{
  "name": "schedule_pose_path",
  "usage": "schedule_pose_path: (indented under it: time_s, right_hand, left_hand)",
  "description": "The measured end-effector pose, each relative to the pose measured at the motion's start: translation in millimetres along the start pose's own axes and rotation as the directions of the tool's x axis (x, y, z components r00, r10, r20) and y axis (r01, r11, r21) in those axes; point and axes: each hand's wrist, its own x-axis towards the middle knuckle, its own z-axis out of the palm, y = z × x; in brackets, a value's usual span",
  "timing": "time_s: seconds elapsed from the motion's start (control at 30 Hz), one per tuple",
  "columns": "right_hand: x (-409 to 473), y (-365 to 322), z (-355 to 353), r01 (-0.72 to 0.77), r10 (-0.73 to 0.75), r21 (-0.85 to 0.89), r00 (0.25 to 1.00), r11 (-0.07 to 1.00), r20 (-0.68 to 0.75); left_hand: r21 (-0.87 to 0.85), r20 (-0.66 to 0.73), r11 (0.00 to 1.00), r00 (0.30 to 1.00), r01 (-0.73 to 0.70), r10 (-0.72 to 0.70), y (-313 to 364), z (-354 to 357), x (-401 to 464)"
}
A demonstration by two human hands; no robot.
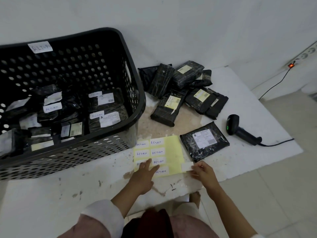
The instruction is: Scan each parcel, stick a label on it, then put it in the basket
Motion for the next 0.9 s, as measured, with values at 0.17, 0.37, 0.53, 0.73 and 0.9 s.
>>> schedule_pose_path:
  time_s: [0.17,0.37,0.53,0.73,0.9]
  right_hand:
    - [1,-7,-2,0.003,0.0,0.07,0.999,0.998,-0.045]
    - [3,-21,-10,0.096,-0.013,0.233,0.942,0.968,-0.336]
    - [3,-41,-12,0.22,-0.213,-0.01,0.935,0.976,-0.282]
    - [1,-53,3,0.415,-0.449,-0.284,0.891,0.865,-0.065]
    - [11,-55,2,0.532,-0.543,-0.478,0.83,0.699,0.131]
  left_hand:
    - [0.011,0.022,1.0,1.0,0.007,-0.007,2,-6,0]
    - [0.008,0.061,1.0,0.998,-0.003,0.003,2,-11,2]
    - [-0.065,-0.079,0.994,0.993,0.086,-0.091,12,-24,6]
    - [-0.378,-0.341,0.926,0.932,-0.017,-0.122,60,-45,16]
    - [-0.743,-0.344,0.646,0.928,-0.174,-0.146,134,-67,34]
